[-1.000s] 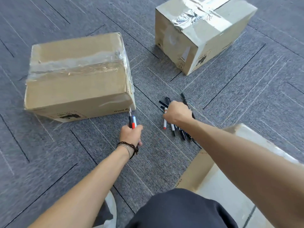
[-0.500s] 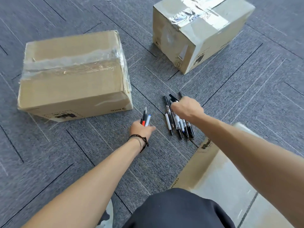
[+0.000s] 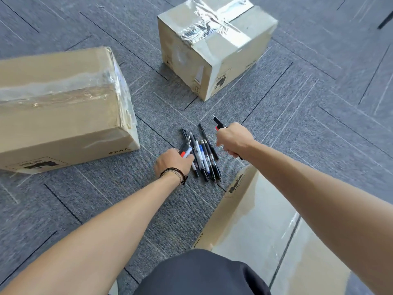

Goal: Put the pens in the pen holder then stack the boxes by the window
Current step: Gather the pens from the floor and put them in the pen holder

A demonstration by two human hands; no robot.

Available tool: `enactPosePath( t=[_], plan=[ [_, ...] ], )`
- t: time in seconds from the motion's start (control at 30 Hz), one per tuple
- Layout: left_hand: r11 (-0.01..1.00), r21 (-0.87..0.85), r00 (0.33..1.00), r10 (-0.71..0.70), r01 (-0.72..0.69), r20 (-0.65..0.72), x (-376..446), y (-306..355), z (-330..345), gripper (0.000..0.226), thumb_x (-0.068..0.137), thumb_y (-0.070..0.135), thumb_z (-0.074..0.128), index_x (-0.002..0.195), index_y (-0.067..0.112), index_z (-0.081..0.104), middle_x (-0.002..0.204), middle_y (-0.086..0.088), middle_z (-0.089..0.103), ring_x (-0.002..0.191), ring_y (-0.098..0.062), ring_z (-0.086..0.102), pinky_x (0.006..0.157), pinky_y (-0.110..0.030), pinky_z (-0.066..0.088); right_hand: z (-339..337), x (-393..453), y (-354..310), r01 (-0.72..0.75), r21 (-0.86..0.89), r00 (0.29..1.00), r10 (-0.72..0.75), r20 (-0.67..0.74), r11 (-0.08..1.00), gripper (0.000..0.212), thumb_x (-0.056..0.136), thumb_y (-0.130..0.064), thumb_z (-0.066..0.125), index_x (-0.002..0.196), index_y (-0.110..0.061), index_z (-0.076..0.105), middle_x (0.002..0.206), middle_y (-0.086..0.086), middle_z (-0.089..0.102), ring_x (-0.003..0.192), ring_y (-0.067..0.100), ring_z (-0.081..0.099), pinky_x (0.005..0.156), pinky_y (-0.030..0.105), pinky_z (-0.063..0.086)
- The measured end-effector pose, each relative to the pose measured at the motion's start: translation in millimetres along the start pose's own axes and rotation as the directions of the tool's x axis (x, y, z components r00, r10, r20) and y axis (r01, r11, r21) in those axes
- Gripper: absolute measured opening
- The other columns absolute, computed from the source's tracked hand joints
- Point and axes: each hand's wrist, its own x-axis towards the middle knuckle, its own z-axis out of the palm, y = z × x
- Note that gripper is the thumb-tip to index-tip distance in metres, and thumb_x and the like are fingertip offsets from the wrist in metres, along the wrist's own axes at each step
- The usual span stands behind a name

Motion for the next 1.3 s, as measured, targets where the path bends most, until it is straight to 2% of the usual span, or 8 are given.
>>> enactPosePath(
  t=[0.1, 0.3, 0.43, 0.57, 0.77, 0.87, 1.07, 1.3],
  plan=[
    [1.000, -0.007, 1.000, -0.009, 0.009, 0.018, 1.5, 3.3, 3.7, 0.027, 0.078, 0.044, 0.068, 0.075, 0.017, 0.062, 0.069, -0.001, 0.062, 0.062, -0.023, 0.058, 0.050, -0.025, 0.035, 2.3, 3.3, -3.3, 0.011, -0.090, 1.000, -0.008, 0.025, 0.996, 0.014, 0.084, -0.006, 0.052, 0.077, -0.004, 0.064, 0.070, 0.014, 0.055, 0.058, 0.023, 0.051, 0.051, 0.032, 0.040],
    [0.990, 0.128, 0.995, 0.053, -0.063, 0.080, 2.8, 9.4, -0.9, 0.024, 0.081, 0.039, 0.066, 0.077, 0.017, 0.060, 0.066, 0.001, 0.057, 0.060, -0.021, 0.054, 0.054, -0.027, 0.039, 10.5, 15.7, -0.7, 0.011, -0.139, 1.000, -0.015, -0.027, 0.990, 0.017, 0.090, -0.012, 0.055, 0.074, -0.008, 0.057, 0.069, 0.008, 0.055, 0.056, 0.020, 0.049, 0.050, 0.028, 0.042],
    [0.975, -0.217, 0.985, 0.000, 0.039, 0.175, 4.0, -8.9, -4.2, 0.033, 0.081, 0.032, 0.066, 0.061, 0.015, 0.046, 0.055, 0.001, 0.044, 0.050, -0.021, 0.039, 0.050, -0.025, 0.029, 13.7, 26.2, -0.5, 0.010, -0.235, 0.998, -0.026, -0.064, 0.972, 0.024, 0.092, -0.008, 0.053, 0.068, -0.010, 0.049, 0.066, 0.003, 0.049, 0.055, 0.017, 0.047, 0.049, 0.026, 0.041],
    [0.739, -0.621, 0.953, -0.091, 0.260, 0.290, 3.8, -32.7, -19.0, 0.028, 0.076, 0.022, 0.067, 0.065, 0.014, 0.042, 0.058, -0.004, 0.037, 0.049, -0.021, 0.034, 0.050, -0.027, 0.033, 17.5, 41.0, -7.8, 0.010, -0.370, 0.994, -0.049, -0.098, 0.929, 0.018, 0.087, -0.005, 0.052, 0.070, -0.009, 0.052, 0.067, 0.002, 0.049, 0.058, 0.018, 0.048, 0.050, 0.026, 0.041],
    [0.454, -0.773, 0.887, -0.095, 0.443, 0.452, 12.4, -43.9, -33.7, 0.018, 0.091, 0.005, 0.067, 0.078, 0.003, 0.055, 0.060, -0.010, 0.056, 0.039, -0.018, 0.055, 0.041, -0.027, 0.051, 37.2, 56.7, -17.4, 0.045, -0.443, 0.989, -0.102, -0.107, 0.895, 0.018, 0.087, -0.008, 0.054, 0.069, -0.006, 0.055, 0.069, 0.005, 0.057, 0.064, 0.024, 0.060, 0.065, 0.036, 0.059],
    [0.556, -0.714, 0.896, -0.148, 0.426, 0.420, 14.8, -41.3, -34.1, 0.022, 0.093, 0.010, 0.069, 0.080, 0.007, 0.053, 0.062, -0.009, 0.056, 0.035, -0.013, 0.049, 0.040, -0.023, 0.048, 44.4, 58.9, -19.1, 0.082, -0.518, 0.978, -0.169, -0.122, 0.852, 0.018, 0.088, -0.007, 0.057, 0.070, -0.006, 0.054, 0.075, 0.008, 0.064, 0.074, 0.028, 0.069, 0.071, 0.041, 0.062],
    [0.847, -0.471, 0.964, -0.166, 0.248, 0.210, 27.2, -24.9, -21.2, 0.033, 0.081, 0.035, 0.080, 0.075, 0.017, 0.054, 0.069, -0.002, 0.057, 0.062, -0.022, 0.054, 0.065, -0.032, 0.048, 28.8, 54.6, -13.7, 0.090, -0.394, 0.981, -0.149, -0.121, 0.915, 0.019, 0.089, -0.020, 0.054, 0.072, -0.010, 0.054, 0.066, 0.000, 0.053, 0.055, 0.016, 0.049, 0.049, 0.023, 0.041],
    [0.981, -0.135, 0.988, -0.127, 0.139, 0.091, 39.1, 9.2, -17.7, 0.031, 0.080, 0.043, 0.073, 0.086, 0.014, 0.065, 0.078, -0.004, 0.068, 0.074, -0.027, 0.066, 0.062, -0.030, 0.049, -3.1, 24.0, 3.4, 0.010, -0.226, 0.996, -0.030, -0.083, 0.974, 0.026, 0.087, -0.020, 0.049, 0.062, -0.014, 0.045, 0.058, -0.001, 0.046, 0.048, 0.015, 0.042, 0.046, 0.020, 0.037]
  ],
)
